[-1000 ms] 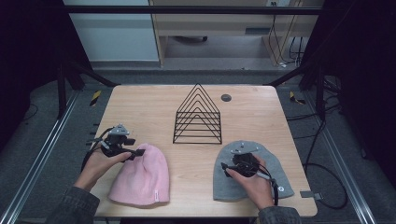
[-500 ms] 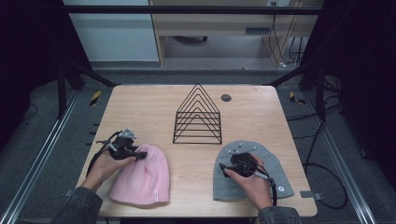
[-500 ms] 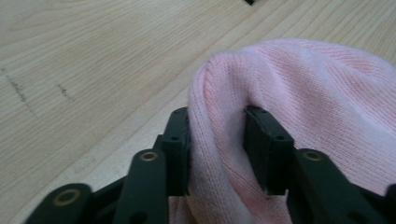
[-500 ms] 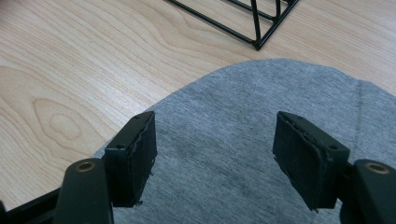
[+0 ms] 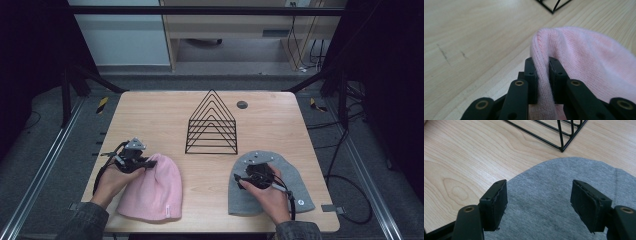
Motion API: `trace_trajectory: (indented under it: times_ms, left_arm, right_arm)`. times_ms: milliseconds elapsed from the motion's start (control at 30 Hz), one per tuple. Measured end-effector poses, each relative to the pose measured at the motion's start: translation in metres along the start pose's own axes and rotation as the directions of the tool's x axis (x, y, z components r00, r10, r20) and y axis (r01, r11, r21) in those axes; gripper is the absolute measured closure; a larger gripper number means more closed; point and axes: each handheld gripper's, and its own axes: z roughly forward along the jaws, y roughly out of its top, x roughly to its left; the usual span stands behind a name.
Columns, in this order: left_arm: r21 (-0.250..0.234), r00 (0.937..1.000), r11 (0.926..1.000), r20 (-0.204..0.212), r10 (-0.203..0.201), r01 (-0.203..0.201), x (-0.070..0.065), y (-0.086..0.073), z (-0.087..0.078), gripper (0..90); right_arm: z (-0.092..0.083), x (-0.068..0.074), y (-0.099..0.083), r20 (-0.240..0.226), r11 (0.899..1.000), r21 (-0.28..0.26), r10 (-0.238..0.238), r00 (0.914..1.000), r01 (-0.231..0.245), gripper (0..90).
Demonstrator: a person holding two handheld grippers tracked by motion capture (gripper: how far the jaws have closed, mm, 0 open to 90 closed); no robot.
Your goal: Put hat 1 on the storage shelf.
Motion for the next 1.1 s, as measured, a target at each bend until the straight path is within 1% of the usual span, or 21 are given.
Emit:
trace_trajectory:
  times_ms: [33,67,100,133,200,233,267,333,367,500,533,567,600,633,733,833,900,967,1000,1033,1100]
  left_arm:
    - [-0.032,0.9999,0.9994,-0.014,0.008,-0.008,-0.004,0.003,-0.008,78.8]
    - [-0.032,0.9999,0.9994,-0.014,0.008,-0.008,-0.004,0.003,-0.008,78.9]
    - [-0.060,0.9996,0.9980,-0.022,0.016,-0.018,-0.009,0.005,-0.014,79.0]
    - [-0.060,0.9996,0.9980,-0.022,0.016,-0.018,-0.009,0.005,-0.014,79.0]
    - [-0.108,0.9985,0.9933,-0.041,0.035,-0.040,-0.017,0.010,-0.024,79.1]
    - [-0.108,0.9985,0.9933,-0.041,0.035,-0.040,-0.017,0.010,-0.024,79.1]
    - [-0.124,0.9975,0.9909,-0.051,0.048,-0.054,-0.019,0.012,-0.028,79.1]
    - [-0.163,0.9940,0.9826,-0.078,0.077,-0.089,-0.028,0.017,-0.039,79.2]
    - [-0.163,0.9940,0.9826,-0.078,0.077,-0.089,-0.028,0.017,-0.039,79.2]
    - [-0.208,0.9861,0.9666,-0.104,0.130,-0.149,-0.044,0.029,-0.053,79.3]
    - [-0.208,0.9861,0.9666,-0.104,0.130,-0.149,-0.044,0.029,-0.053,79.3]
    - [-0.229,0.9846,0.9599,-0.104,0.140,-0.161,-0.050,0.035,-0.059,79.3]
    - [-0.229,0.9846,0.9599,-0.104,0.140,-0.161,-0.050,0.035,-0.059,79.3]
    - [-0.248,0.9820,0.9523,-0.108,0.155,-0.177,-0.056,0.041,-0.064,79.4]
    - [-0.265,0.9767,0.9419,-0.116,0.181,-0.206,-0.063,0.050,-0.073,79.5]
    - [-0.274,0.9733,0.9360,-0.124,0.193,-0.221,-0.067,0.060,-0.080,79.6]
    - [-0.277,0.9686,0.9306,-0.136,0.208,-0.239,-0.068,0.065,-0.085,79.6]
    - [-0.293,0.9700,0.9266,-0.131,0.205,-0.235,-0.070,0.072,-0.090,79.7]
    - [-0.299,0.9693,0.9242,-0.134,0.206,-0.238,-0.070,0.075,-0.092,79.7]
    - [-0.301,0.9662,0.9206,-0.141,0.216,-0.249,-0.071,0.078,-0.095,79.7]
    - [-0.314,0.9662,0.9166,-0.149,0.210,-0.248,-0.070,0.085,-0.099,79.7]
  right_arm:
    - [0.000,0.000,0.000,0.001,1.000,-0.004,0.002,1.0000,-0.002,29.6]
    - [0.000,0.000,0.000,0.001,1.000,-0.004,0.002,1.0000,-0.002,29.6]
    - [0.000,-0.001,0.000,-0.001,1.000,-0.007,0.001,1.0000,-0.001,29.4]
    - [0.000,-0.001,0.000,-0.001,1.000,-0.007,0.001,1.0000,-0.001,29.4]
    - [-0.002,-0.001,-0.001,-0.002,1.000,-0.013,0.004,1.0000,-0.004,29.4]
    - [-0.003,-0.001,-0.001,0.001,1.000,-0.016,0.002,1.0000,-0.002,29.4]
    - [-0.003,-0.001,-0.001,0.001,1.000,-0.016,0.002,1.0000,-0.002,29.4]
    - [-0.007,0.001,-0.001,0.004,0.999,-0.032,-0.009,1.0000,0.009,29.4]
    - [-0.007,0.001,-0.001,0.004,0.999,-0.032,-0.009,1.0000,0.009,29.4]
    - [-0.015,0.006,0.005,-0.004,0.997,-0.076,-0.032,0.9995,0.031,29.0]
    - [-0.017,0.008,0.007,-0.004,0.995,-0.087,-0.043,0.9991,0.042,28.9]
    - [-0.019,0.010,0.010,-0.007,0.994,-0.090,-0.057,0.9983,0.056,28.6]
    - [-0.020,0.012,0.012,-0.009,0.993,-0.093,-0.069,0.9976,0.068,28.5]
    - [-0.021,0.014,0.014,-0.009,0.993,-0.097,-0.075,0.9971,0.074,28.5]
    - [-0.025,0.019,0.022,-0.012,0.991,-0.096,-0.096,0.9953,0.094,28.5]
    - [-0.028,0.025,0.030,-0.012,0.988,-0.099,-0.118,0.9929,0.117,28.4]
    - [-0.029,0.028,0.035,-0.017,0.987,-0.096,-0.135,0.9908,0.132,28.2]
    - [-0.029,0.031,0.040,-0.019,0.984,-0.099,-0.150,0.9885,0.147,28.2]
    - [-0.029,0.032,0.043,-0.020,0.983,-0.104,-0.152,0.9882,0.149,28.2]
    - [-0.028,0.033,0.046,-0.029,0.983,-0.109,-0.150,0.9882,0.146,28.2]
    - [-0.027,0.035,0.053,-0.037,0.982,-0.117,-0.155,0.9872,0.150,28.2]
